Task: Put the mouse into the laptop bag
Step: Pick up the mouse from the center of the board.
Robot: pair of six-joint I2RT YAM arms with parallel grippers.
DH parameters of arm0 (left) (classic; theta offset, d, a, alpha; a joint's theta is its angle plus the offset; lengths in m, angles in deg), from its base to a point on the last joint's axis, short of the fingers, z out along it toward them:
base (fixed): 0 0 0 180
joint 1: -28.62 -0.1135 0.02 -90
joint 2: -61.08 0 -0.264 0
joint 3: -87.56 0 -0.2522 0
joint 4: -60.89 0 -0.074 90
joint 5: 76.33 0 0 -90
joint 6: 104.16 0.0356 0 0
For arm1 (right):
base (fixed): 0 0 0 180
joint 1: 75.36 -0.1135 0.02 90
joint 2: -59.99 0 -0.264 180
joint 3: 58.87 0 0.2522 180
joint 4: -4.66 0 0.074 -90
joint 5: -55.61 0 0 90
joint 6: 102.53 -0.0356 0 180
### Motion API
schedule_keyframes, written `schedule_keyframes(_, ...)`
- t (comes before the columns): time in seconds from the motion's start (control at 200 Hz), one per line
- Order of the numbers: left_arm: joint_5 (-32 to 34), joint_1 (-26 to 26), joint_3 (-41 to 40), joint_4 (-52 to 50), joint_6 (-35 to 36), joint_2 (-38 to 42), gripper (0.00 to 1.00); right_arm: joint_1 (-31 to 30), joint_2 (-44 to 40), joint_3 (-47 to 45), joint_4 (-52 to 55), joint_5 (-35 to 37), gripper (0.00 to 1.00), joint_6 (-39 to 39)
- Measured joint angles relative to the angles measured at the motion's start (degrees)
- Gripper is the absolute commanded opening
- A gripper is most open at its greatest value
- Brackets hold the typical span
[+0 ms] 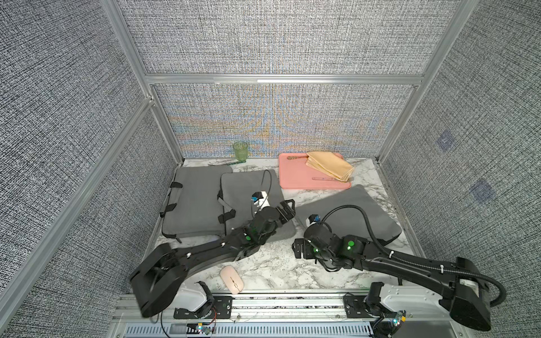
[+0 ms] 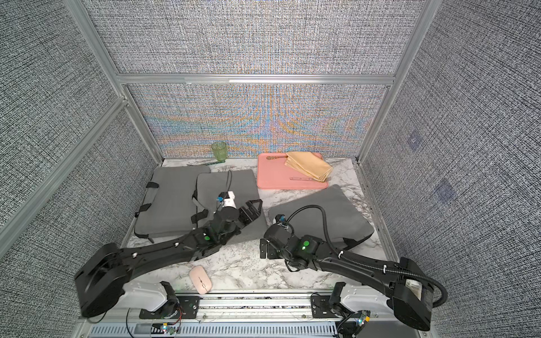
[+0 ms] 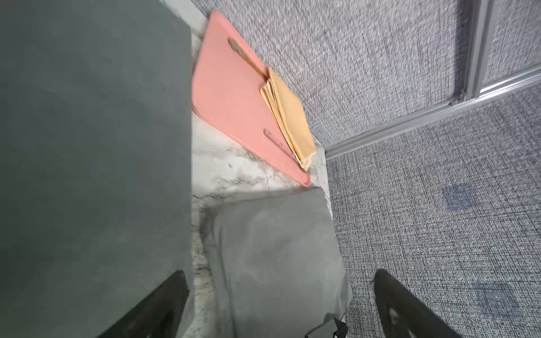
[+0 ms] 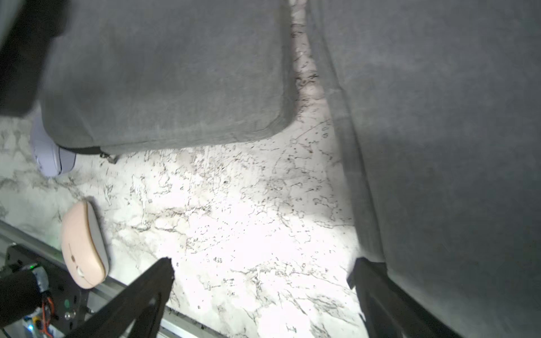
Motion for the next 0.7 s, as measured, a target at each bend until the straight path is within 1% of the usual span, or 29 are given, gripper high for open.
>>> schedule_keyframes(0.06, 3.9, -0.3, 1.1, -7.6, 1.2, 6.4, 0.99, -3.4, 2.2, 1.6, -0.8, 1.7, 0.99, 0.7)
schedule_keyframes(0.165, 11.6, -1.7, 4.2, -24.5, 2.3, 16.8, 0.99, -9.6, 8.2, 5.5, -2.8, 3.9, 0.99, 2.3)
schedule_keyframes(0.28, 17.1, -2.6, 4.6, -41.0, 3.5, 27.7, 0.99, -14.8, 18.8, 14.3, -3.3, 5.1, 0.99, 3.9)
schedule_keyframes(0.415, 20.2, -3.4, 3.3, -55.4, 4.6, 39.4, 0.99, -19.3, 32.9, 28.4, -2.3, 5.5, 0.99, 5.9)
schedule_keyframes(0.53, 20.6, -3.4, 2.1, -63.7, 5.2, 45.9, 0.99, -21.4, 42.8, 39.1, 0.2, 4.3, 0.99, 7.1)
schedule_keyframes(0.595, 20.6, -3.4, 2.1, -68.3, 5.0, 48.9, 0.99, -21.9, 46.5, 42.3, 0.7, 3.0, 0.99, 7.8)
schedule_keyframes(0.701, 21.6, -3.5, 2.7, -76.0, 2.7, 53.4, 0.99, -22.8, 51.0, 45.8, 1.5, 0.6, 0.99, 9.2)
